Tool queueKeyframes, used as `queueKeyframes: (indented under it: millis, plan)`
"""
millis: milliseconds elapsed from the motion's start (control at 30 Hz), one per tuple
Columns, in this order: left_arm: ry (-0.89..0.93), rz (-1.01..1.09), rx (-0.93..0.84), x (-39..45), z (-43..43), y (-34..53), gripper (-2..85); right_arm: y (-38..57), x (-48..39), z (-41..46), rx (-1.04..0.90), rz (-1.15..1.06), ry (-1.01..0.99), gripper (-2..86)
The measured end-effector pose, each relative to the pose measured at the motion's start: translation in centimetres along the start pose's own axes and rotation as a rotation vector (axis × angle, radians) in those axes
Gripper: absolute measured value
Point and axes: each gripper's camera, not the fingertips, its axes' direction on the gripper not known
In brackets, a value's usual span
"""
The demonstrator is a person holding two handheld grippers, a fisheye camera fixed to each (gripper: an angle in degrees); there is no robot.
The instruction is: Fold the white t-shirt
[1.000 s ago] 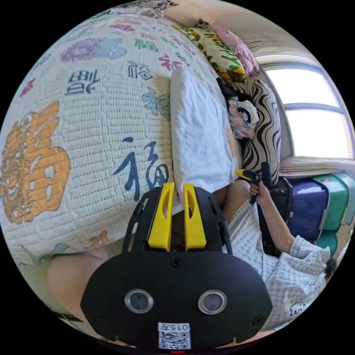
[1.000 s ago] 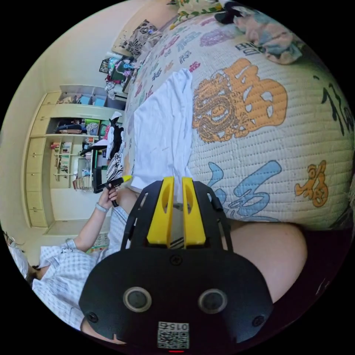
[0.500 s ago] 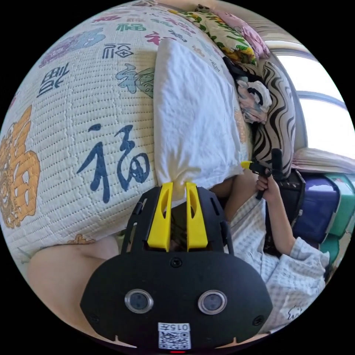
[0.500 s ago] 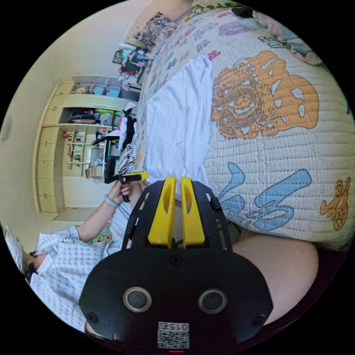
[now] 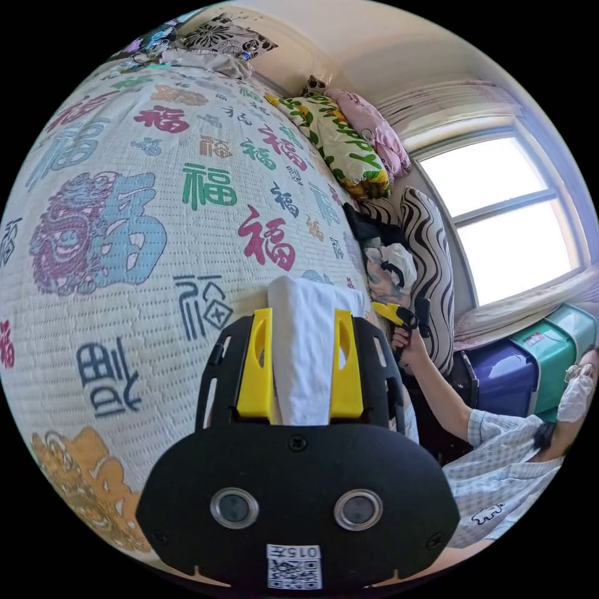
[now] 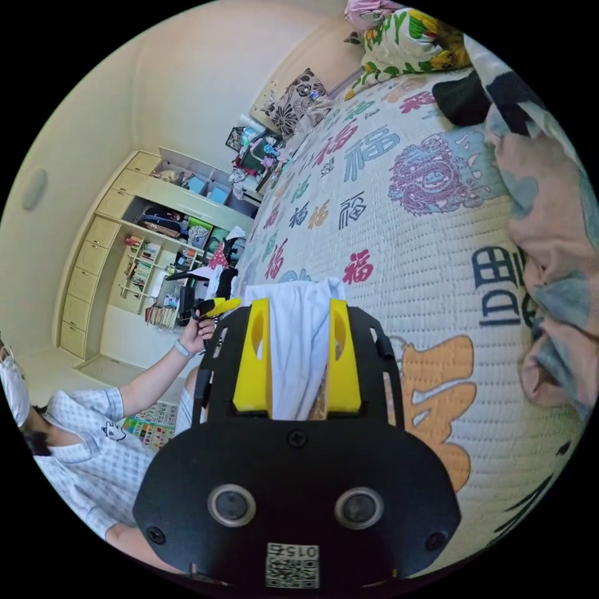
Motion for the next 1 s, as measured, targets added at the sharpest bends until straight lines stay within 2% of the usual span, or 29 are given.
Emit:
queueKeyframes:
  millis: [200,267,367,567,667,833,1000]
  plan:
    - [0.001,0.003,-0.088,-1.0,4.4,-1.6,13.1,-2.7,0.5,4.0,-0.129,-0.024,0.092,11.1]
    - [0.000,0.023,-0.080,-0.9,4.6,-1.6,10.7,-3.1,0.5,4.7,-0.137,-0.026,0.022,8.2]
    - [0.104,0.030,-0.107,-0.6,5.3,-1.6,6.7,-3.4,-0.3,6.0,-0.195,-0.032,-0.022,5.1]
    - [0.173,0.156,-0.077,3.4,3.3,-0.5,2.1,-3.4,-4.8,4.2,-0.145,-0.144,-0.066,3.0]
    - [0.205,0.307,-0.043,7.2,0.7,1.9,1.6,-1.9,-9.4,3.0,-0.166,-0.300,-0.031,2.7]
    - [0.153,0.549,-0.103,13.9,-1.9,10.7,1.6,3.6,-16.2,2.7,-0.255,-0.527,0.069,2.6]
    - [-0.008,0.645,-0.202,17.0,-0.1,18.7,2.0,8.7,-19.4,6.1,-0.441,-0.557,0.237,2.6]
